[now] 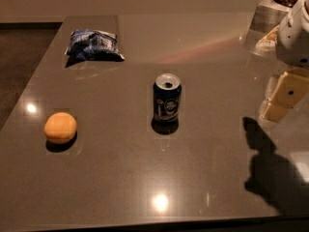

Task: Move pepsi can near blue chip bag

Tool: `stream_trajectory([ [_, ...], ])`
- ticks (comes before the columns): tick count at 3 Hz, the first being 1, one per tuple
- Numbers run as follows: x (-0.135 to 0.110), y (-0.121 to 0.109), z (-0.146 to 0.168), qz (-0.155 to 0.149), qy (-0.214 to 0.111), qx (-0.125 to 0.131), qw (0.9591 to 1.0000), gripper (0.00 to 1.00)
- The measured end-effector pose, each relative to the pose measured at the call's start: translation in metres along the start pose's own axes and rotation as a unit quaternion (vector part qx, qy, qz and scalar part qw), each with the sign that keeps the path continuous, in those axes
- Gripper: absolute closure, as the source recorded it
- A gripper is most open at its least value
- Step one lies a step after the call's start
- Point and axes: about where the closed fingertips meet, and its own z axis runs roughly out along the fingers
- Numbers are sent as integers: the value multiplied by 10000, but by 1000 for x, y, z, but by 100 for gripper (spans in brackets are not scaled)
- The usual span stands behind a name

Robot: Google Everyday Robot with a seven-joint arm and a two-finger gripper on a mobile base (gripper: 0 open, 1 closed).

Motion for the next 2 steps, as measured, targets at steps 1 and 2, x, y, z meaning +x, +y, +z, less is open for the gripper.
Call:
stream_trajectory([
  [1, -4, -1, 0, -6, -43, 3, 10000, 0],
  [2, -16, -1, 5, -25, -235, -64, 9997, 0],
])
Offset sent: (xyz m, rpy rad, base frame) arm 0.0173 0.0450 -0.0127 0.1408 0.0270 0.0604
